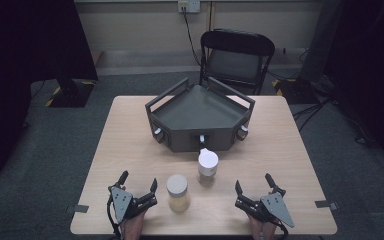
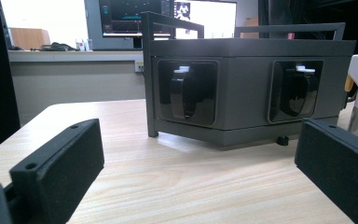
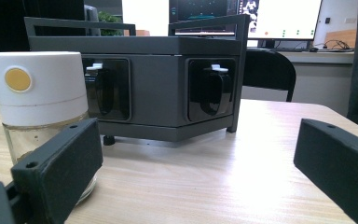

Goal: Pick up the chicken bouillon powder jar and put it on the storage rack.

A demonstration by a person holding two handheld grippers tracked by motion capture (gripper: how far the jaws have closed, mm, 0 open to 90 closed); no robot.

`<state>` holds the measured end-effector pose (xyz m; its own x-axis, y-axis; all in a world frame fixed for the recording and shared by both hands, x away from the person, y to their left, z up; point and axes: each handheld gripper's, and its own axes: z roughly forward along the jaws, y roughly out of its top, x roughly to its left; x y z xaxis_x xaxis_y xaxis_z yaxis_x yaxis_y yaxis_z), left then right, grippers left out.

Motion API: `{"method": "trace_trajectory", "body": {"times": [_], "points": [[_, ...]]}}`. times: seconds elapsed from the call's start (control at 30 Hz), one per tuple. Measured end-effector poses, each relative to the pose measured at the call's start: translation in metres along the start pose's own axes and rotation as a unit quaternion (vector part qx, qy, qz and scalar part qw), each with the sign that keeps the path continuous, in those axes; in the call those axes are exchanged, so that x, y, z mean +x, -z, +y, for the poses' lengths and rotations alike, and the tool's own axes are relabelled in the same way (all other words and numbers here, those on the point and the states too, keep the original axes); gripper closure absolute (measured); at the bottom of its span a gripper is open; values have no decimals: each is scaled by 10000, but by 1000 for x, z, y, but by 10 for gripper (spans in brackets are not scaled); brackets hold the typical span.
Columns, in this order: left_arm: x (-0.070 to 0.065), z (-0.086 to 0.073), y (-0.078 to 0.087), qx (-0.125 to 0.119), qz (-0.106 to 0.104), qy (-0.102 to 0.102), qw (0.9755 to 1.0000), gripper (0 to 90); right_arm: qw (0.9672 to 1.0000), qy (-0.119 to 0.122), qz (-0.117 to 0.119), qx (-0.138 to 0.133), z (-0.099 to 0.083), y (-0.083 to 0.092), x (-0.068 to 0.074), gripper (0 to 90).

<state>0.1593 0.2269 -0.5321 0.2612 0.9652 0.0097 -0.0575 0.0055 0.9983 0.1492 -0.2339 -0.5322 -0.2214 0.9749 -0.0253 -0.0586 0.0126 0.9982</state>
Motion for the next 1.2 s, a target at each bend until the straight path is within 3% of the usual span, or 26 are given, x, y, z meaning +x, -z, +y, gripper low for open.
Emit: {"method": "trace_trajectory", "body": {"times": [0.83, 0.93, 1.03, 1.1, 1.2], "points": [[1, 0, 0, 0, -20, 6, 10000, 3, 10000, -75, -4, -42, -2, 1, -1, 5], [2, 1, 0, 16, -63, 52, 10000, 2, 10000, -78, -6, -37, -1, 1, -1, 5], [6, 3, 0, 84, -171, 264, 9995, 2, 10000, -75, -7, -44, -2, 1, -1, 5], [5, 5, 0, 112, -139, 194, 9997, 2, 10000, -77, -7, -43, -2, 1, -1, 5], [7, 6, 3, -13, -210, 250, 9995, 1, 10000, -76, -3, -46, -2, 1, -1, 5]]}}
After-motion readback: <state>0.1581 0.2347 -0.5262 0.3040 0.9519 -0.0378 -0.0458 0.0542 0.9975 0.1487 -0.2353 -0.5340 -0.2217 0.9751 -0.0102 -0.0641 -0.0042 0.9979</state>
